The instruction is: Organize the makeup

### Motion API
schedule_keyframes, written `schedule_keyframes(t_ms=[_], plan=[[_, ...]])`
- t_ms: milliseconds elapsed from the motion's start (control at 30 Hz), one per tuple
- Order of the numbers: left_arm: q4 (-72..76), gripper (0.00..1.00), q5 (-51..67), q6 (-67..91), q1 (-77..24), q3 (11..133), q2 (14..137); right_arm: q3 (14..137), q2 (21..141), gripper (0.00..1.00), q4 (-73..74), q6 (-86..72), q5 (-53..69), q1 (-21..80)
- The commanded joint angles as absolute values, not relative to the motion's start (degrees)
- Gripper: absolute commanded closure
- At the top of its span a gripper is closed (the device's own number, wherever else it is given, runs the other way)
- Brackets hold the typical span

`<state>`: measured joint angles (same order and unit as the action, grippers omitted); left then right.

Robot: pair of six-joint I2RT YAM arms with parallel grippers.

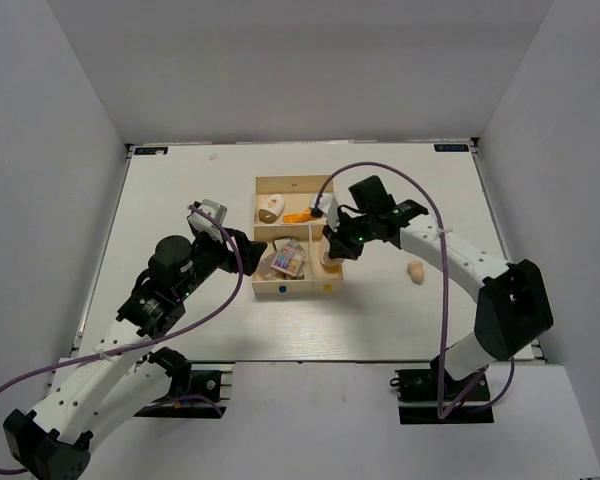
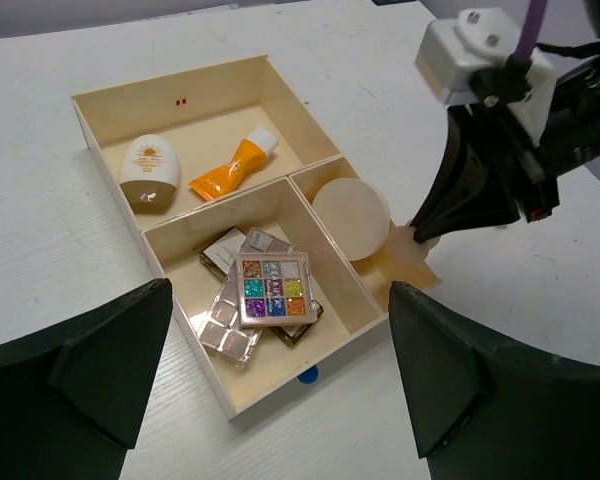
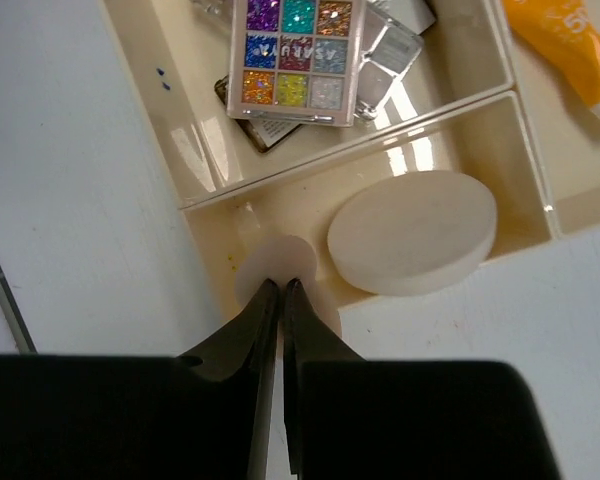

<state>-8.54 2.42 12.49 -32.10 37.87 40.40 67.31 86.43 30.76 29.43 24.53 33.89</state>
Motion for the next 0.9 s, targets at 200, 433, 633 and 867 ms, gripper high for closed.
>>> schedule_keyframes(t_ms=[200, 433, 633, 867], plan=[[-7.65, 0.02, 2.81, 12.22, -31.90, 37.44, 40.34, 71.81, 91.49, 0.67, 32.52, 30.41, 22.94, 37.61], [-7.73, 0.02, 2.81, 12.22, -31.90, 37.44, 40.34, 70.84, 90.62, 0.48, 31.73, 30.06, 22.50, 37.79], [-7.73, 0.02, 2.72, 12.22, -31.90, 37.44, 40.08, 68.13, 82.30, 0.58, 29.81, 27.87, 17.53, 36.83], [-7.65, 0.02, 3.43, 12.39, -31.90, 37.44, 39.90, 57.49, 73.56, 0.68, 23.63, 18.55, -4.65, 29.28]])
